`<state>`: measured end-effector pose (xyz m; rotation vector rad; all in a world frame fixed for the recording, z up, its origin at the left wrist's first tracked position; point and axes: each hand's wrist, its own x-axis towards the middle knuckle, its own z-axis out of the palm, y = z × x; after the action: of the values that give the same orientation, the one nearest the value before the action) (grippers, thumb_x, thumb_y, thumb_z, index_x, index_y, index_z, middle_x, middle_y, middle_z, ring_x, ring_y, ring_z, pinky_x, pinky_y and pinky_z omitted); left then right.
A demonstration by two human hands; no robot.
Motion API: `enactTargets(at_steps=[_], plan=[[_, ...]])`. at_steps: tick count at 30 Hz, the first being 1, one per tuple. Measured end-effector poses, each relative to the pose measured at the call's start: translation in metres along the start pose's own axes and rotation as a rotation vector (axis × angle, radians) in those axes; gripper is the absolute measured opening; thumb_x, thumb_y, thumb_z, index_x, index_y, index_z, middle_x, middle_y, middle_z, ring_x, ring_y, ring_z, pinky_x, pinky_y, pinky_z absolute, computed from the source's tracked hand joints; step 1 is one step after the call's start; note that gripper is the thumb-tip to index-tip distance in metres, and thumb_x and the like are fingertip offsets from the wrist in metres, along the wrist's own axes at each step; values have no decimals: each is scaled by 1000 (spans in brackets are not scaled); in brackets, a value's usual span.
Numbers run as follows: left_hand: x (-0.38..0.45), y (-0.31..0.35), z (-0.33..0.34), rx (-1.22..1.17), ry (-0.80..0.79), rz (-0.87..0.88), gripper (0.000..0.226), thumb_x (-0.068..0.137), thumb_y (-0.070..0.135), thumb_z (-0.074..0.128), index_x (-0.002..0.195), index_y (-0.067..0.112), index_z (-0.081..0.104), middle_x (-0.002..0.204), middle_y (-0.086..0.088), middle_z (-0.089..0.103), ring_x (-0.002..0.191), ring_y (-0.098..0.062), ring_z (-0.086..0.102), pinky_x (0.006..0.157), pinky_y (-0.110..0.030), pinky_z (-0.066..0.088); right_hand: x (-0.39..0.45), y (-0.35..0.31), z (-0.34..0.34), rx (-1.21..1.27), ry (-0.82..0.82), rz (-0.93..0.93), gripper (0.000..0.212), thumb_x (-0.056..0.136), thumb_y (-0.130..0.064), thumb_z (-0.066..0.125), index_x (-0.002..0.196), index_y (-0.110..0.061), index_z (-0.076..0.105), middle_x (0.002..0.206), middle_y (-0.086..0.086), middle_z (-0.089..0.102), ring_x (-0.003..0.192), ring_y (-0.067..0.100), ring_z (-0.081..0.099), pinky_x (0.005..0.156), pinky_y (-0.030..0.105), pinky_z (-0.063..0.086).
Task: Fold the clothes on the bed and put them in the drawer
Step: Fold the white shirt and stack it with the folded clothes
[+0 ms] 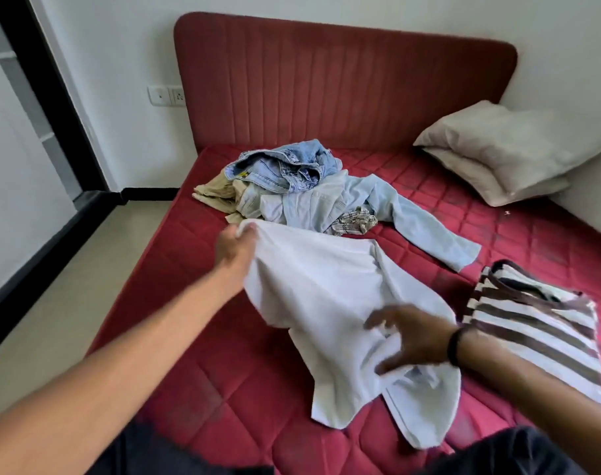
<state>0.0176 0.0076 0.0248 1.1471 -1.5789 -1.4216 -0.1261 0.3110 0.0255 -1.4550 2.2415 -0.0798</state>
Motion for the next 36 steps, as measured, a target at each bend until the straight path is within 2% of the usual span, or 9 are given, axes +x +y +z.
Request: enactTargets(at_steps=[4,6,9,13,18,22,28,32,36], plan=[[38,8,-44,-225,53,-269,27,100,2,58,125,10,66,111,-7,71,87,-16,66,78,-29,56,10,-16,103,-78,-76,-97,109,53,-74,68,152,-48,29,146,-18,33,130,10,34,115,36,34],[45,12,-60,-287,40,-334,25,103,3,54,118,13,71,115,-6,70,97,-19,68,89,-35,58,16,-23,128,-195,66,-199,65,69,-63,53,131,-45,46,131,-17,42,119,16,50,97,44,47],[44,35,-73,-462,41,-321,18,100,2,60,89,13,71,92,-4,72,73,-16,64,59,-28,60,22,-21,118,-179,468,-286,4,93,-33,48,91,-30,46,88,-8,57,75,24,66,62,37,49],[67,43,-110,-554,121,-272,10,91,2,74,98,8,77,92,-2,79,88,-23,72,83,-41,63,7,-29,40,233,773,-155,6,103,-28,57,105,-22,57,81,-11,65,72,5,59,68,13,43],[61,38,-152,-695,44,-335,32,85,1,77,117,6,73,102,-6,77,100,-24,73,82,-44,63,8,-13,-25,516,1012,114,10,101,-23,61,102,-13,59,83,-1,66,77,21,64,65,29,44],[-8,92,-124,-508,-315,-42,48,88,-16,34,112,2,70,113,-17,73,106,-27,69,92,-36,59,10,-14,-58,861,1159,429,24,95,-26,62,115,-13,60,105,9,69,95,29,65,80,36,47],[-64,144,-82,499,-180,965,28,82,6,73,105,21,82,103,7,79,97,-3,72,88,-16,54,12,-153,-68,579,845,-221,80,68,-62,86,132,-34,47,115,-10,61,98,7,63,78,26,54],[-79,170,-68,496,-8,1112,9,88,24,73,89,16,76,78,5,75,71,-11,68,69,-31,53,32,-188,-117,381,1026,-202,11,86,-9,60,94,-17,57,85,1,66,77,25,60,64,34,41],[-75,160,-64,505,-55,1017,34,86,54,76,90,21,70,88,3,57,80,-10,54,71,-23,44,4,-177,-176,472,1099,-146,20,88,-12,50,76,-13,66,72,-3,69,69,15,62,64,29,46]])
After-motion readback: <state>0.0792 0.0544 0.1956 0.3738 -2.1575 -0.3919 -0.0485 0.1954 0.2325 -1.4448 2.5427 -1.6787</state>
